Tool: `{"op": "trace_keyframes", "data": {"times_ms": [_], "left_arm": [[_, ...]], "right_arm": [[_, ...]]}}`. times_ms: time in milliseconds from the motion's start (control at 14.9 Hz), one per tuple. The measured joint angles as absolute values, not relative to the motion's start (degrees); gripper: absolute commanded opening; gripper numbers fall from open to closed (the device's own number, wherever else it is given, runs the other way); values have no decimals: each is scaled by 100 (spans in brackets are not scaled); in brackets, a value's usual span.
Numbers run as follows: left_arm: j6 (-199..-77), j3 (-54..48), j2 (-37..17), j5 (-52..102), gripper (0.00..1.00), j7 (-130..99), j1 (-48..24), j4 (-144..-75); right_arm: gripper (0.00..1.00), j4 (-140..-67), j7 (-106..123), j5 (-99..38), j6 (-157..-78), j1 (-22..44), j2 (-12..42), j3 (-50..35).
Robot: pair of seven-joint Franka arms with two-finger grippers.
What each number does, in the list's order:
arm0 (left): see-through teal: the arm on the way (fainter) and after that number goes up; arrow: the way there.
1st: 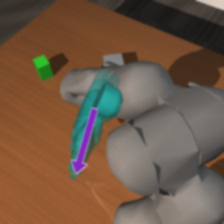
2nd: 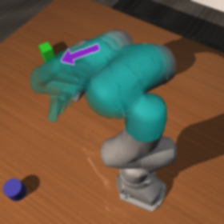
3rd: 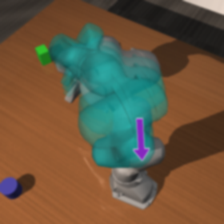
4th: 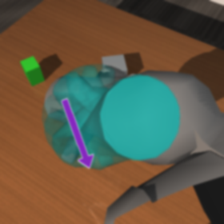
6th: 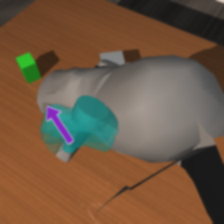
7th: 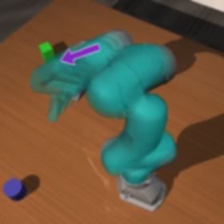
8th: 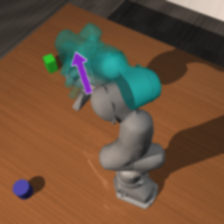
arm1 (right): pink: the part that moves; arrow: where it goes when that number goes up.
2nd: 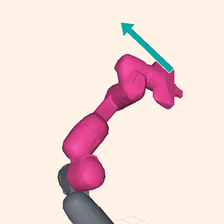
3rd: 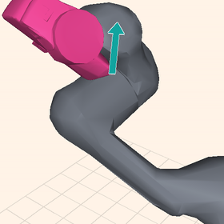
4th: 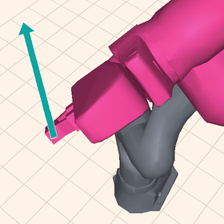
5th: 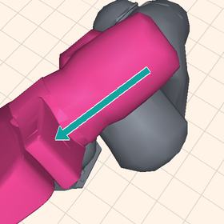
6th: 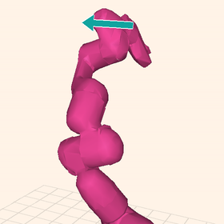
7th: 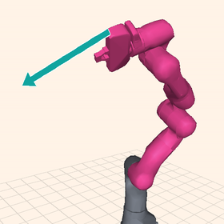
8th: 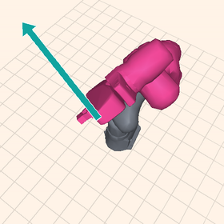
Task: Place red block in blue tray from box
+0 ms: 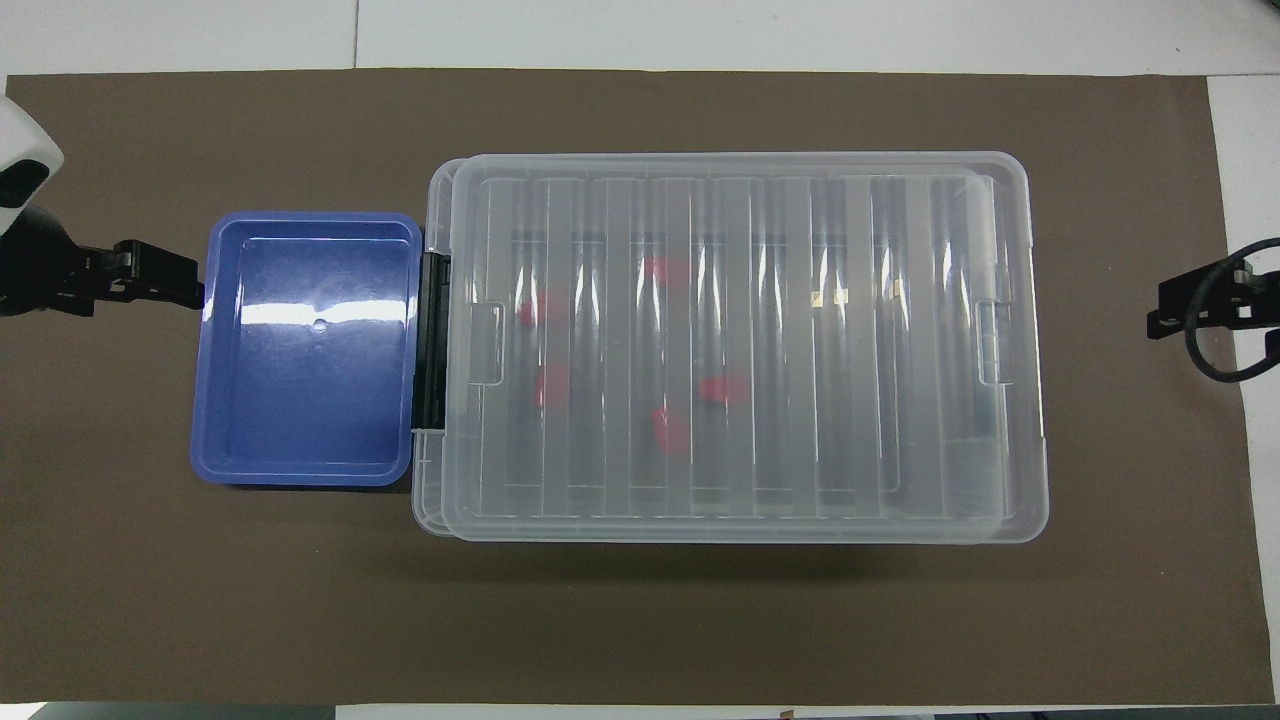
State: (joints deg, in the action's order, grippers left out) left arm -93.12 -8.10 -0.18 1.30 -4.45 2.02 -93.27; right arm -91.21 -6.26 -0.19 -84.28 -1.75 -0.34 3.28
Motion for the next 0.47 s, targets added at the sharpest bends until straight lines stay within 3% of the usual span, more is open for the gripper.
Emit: {"op": "trace_keyframes", "data": {"times_ms": [470], "left_arm": [[-9312,-810,-18,130,100,-445,202,-9327]], "right_arm": [[100,-9125,-625,-19,-8442,-175,-34,270]]}}
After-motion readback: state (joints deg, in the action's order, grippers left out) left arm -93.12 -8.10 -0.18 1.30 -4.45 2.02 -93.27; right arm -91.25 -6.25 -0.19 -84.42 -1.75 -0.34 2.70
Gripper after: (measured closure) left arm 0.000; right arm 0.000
